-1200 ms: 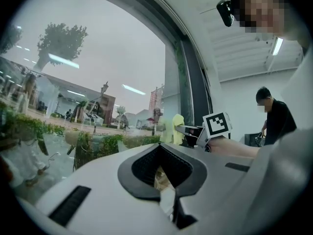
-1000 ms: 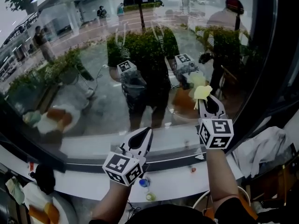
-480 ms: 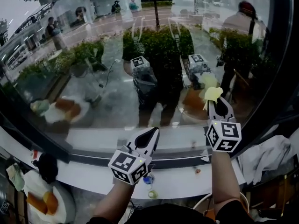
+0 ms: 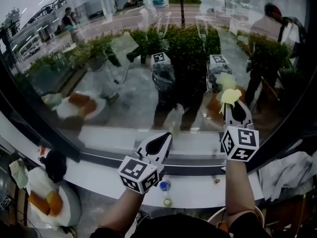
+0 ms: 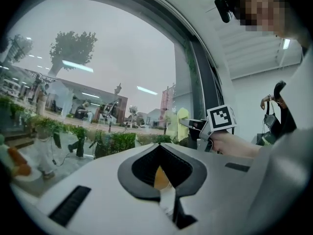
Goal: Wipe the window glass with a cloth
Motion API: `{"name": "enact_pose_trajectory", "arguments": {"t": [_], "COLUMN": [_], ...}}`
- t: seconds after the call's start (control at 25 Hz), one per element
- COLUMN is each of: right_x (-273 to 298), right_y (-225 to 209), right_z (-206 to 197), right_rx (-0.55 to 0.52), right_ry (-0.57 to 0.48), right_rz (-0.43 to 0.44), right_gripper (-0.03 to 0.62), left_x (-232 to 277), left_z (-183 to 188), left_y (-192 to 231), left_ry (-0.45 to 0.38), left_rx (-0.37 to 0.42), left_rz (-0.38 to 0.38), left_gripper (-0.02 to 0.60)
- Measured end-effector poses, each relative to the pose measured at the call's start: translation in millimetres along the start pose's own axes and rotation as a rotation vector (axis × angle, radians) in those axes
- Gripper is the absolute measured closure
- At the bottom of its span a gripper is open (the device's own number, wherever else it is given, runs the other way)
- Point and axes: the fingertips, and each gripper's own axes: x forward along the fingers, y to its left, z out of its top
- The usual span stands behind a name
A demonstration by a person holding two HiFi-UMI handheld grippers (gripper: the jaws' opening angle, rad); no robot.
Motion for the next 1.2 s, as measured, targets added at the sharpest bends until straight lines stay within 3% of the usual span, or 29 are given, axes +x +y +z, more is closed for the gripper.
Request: {"name": "enact_pose_trajectory", "arguments": {"t": [0.2, 0.76, 1.2], "right_x": [6.1, 42.1, 75.6], "right_y": [32.8, 180.5, 315.6], "right_z": [2.7, 21.5, 23.1], "right_rx": [-0.006, -0.017, -0.022], "right_ry": [0.007, 0.006, 0.021], "right_rz": [0.040, 0.033, 0.138], "right_gripper": [0.537, 0.537, 0.537], "left_x": [-20.0, -136.9, -210.6], "left_z": [-0.4, 15.6, 21.5], "left_y": [6.0, 109.2, 186.3], "left_ry": [0.001, -0.029, -0.065], "left_rx": [-0.002, -0.014, -0.032], "left_rz": [0.007, 0.074, 0.155], "left_gripper": [0.574, 0.574, 0.574]}}
